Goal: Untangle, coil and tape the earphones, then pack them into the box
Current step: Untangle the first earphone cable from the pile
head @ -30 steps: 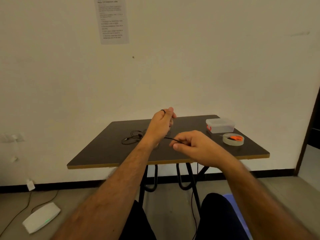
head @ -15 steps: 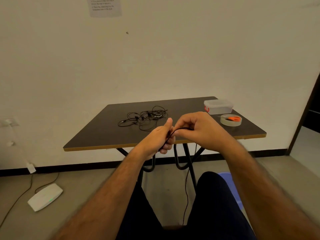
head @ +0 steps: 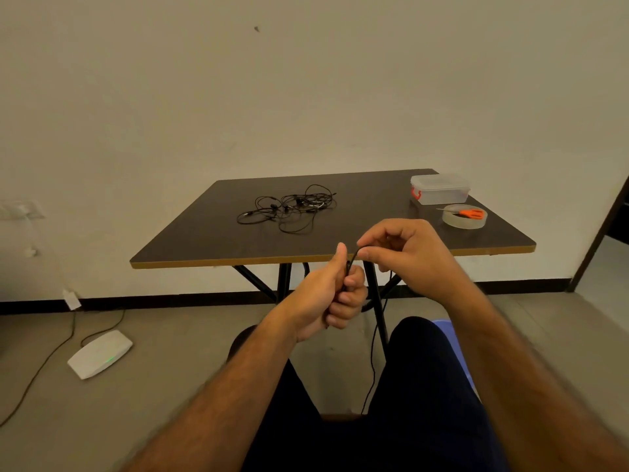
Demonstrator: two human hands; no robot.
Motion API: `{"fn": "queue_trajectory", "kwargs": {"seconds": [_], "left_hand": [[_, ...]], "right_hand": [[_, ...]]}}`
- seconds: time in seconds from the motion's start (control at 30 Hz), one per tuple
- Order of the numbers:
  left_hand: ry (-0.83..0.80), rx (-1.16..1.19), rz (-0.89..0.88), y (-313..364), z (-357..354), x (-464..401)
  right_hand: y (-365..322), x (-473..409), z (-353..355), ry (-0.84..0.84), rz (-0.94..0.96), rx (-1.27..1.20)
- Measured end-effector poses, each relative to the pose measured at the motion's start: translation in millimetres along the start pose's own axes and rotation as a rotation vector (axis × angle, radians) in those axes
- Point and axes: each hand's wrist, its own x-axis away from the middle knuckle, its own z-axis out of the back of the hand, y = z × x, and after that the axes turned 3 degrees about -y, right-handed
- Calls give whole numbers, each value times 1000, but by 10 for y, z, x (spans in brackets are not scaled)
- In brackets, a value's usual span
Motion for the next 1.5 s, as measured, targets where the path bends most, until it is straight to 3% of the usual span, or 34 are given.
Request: {"fn": "queue_trajectory", "kwargs": {"seconds": [0.2, 0.5, 0.63, 0.8, 0.93, 1.1, 1.27, 1.5], "left_hand": [[-96, 163, 25, -123, -74, 64], [-177, 277, -99, -87, -101, 126], [-98, 269, -181, -6, -87, 126], [118, 153, -284, 125, -56, 144], [289, -26, -398, 217, -2, 130], [403, -227, -413, 213, 39, 104], [400, -401, -336, 101, 67, 68], [294, -467, -190, 9, 42, 68]], "right_hand": [[93, 89, -120, -32, -63, -179], [202, 390, -493, -105, -233, -443], [187, 533, -705, -205, -375, -480], [134, 681, -802, -412, -427, -459], [79, 732, -791, -552, -389, -271], [-77, 678, -631, -503, -320, -194], [-161, 572, -513, -371, -135, 82], [-192, 383, -278, -229, -32, 303]]}}
